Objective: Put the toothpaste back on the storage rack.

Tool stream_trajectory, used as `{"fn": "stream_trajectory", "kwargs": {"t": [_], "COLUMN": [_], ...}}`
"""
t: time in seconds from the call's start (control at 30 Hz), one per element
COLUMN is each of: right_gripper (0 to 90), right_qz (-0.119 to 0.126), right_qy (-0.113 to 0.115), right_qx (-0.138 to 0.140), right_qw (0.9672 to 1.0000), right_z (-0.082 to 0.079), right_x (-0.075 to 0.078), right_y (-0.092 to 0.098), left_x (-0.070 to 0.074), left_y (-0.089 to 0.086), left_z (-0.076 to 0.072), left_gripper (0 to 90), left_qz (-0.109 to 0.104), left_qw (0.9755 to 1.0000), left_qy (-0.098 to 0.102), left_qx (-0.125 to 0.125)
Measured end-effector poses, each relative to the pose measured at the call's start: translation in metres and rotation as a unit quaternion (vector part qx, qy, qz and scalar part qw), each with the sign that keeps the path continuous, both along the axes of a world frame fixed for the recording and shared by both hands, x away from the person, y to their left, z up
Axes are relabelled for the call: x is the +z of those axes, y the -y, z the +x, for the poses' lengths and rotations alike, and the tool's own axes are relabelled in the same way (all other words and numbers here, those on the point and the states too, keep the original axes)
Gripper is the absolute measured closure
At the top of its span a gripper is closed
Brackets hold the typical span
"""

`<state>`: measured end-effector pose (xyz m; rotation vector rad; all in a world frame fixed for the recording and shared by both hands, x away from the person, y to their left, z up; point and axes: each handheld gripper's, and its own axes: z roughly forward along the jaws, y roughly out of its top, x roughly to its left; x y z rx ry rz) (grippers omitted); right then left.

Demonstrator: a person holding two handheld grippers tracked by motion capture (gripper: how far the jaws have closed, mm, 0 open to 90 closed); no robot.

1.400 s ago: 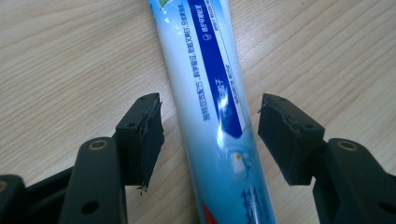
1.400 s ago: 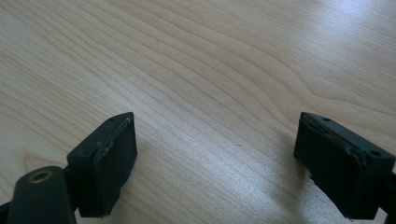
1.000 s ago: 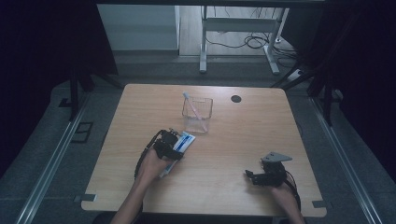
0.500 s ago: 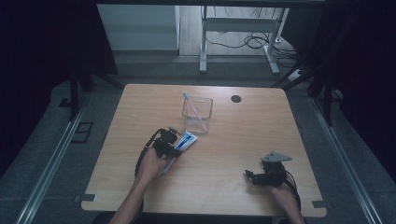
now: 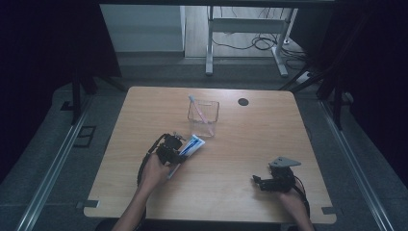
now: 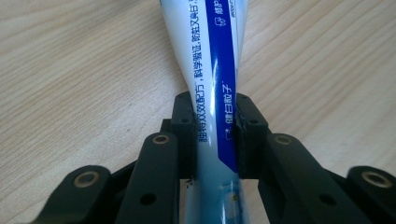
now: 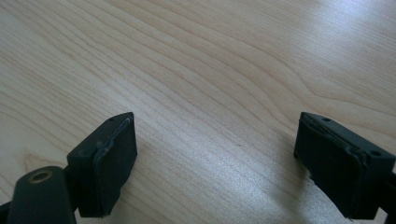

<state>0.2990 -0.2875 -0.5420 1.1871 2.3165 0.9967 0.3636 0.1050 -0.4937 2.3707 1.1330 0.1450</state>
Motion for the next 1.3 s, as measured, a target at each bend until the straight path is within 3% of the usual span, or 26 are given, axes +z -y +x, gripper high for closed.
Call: {"fn": "stream_trajectory", "kwargs": {"t": [0.33,0.8,1.3], "right_gripper": [13.3,13.2,13.2], "right_qz": [0.0,0.0,0.0], "right_qy": [0.0,0.001,0.002], "right_qx": [0.0,0.001,0.001], "right_qw": [1.0,1.0,1.0], "right_z": [0.0,0.0,0.0], "right_x": [0.0,0.0,0.0], "right_y": [0.0,0.0,0.0], "left_x": [0.018,0.043,0.069], "left_y": [-0.004,-0.009,-0.008], "left_z": [-0.006,-0.008,0.008], "left_gripper": [73.6,73.5,73.5], "left_qz": [-0.023,-0.061,-0.085], "left_qw": [0.9993,0.9957,0.9911], "left_qy": [0.026,0.065,0.1], "left_qx": [-0.017,-0.026,-0.021]}}
